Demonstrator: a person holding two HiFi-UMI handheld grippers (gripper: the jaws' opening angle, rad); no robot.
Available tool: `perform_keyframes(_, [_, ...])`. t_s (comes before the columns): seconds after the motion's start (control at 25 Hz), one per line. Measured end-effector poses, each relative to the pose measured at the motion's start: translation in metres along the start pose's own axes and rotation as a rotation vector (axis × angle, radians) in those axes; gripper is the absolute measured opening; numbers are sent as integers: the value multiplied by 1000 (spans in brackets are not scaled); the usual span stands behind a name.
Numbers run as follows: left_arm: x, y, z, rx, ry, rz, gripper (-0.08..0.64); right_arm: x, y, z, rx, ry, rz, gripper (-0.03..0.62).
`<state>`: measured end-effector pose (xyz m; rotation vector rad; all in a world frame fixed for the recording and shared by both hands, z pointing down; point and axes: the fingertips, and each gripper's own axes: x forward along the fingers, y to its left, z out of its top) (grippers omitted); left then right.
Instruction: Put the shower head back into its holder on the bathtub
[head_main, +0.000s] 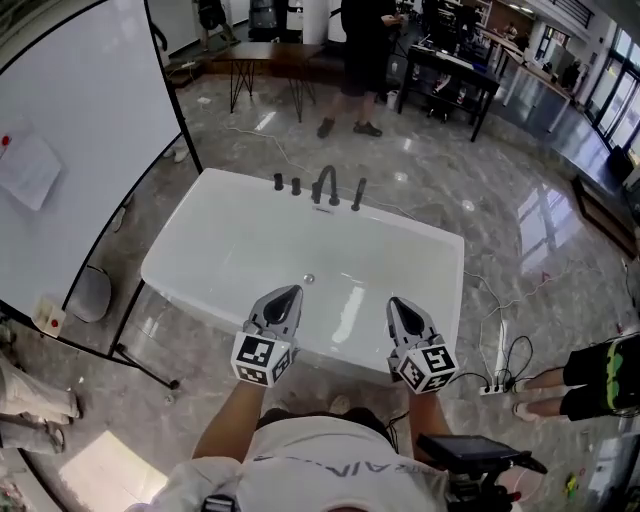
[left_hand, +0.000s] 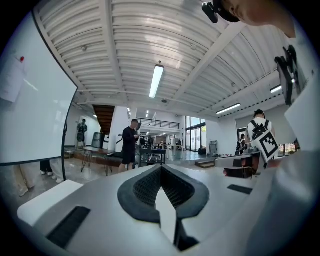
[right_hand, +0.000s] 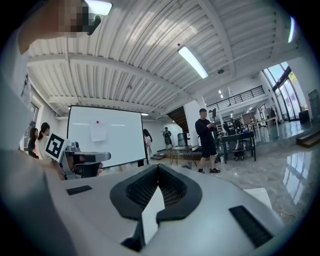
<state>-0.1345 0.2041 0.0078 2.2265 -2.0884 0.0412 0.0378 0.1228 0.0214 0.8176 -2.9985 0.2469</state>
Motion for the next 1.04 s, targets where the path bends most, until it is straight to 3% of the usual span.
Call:
perform_keyframes(0.2, [-50,42,14,-30,-20,9,17,18,64,13,-43,7,19,8])
perform_keyframes(0.36, [-72,56,19,-51,-17,18,17,21,89,15,-44,9,32,8])
perform_keyframes(1.04, [-69,58,14,-77,-10,3,17,28,91,17,-50,22,56,8])
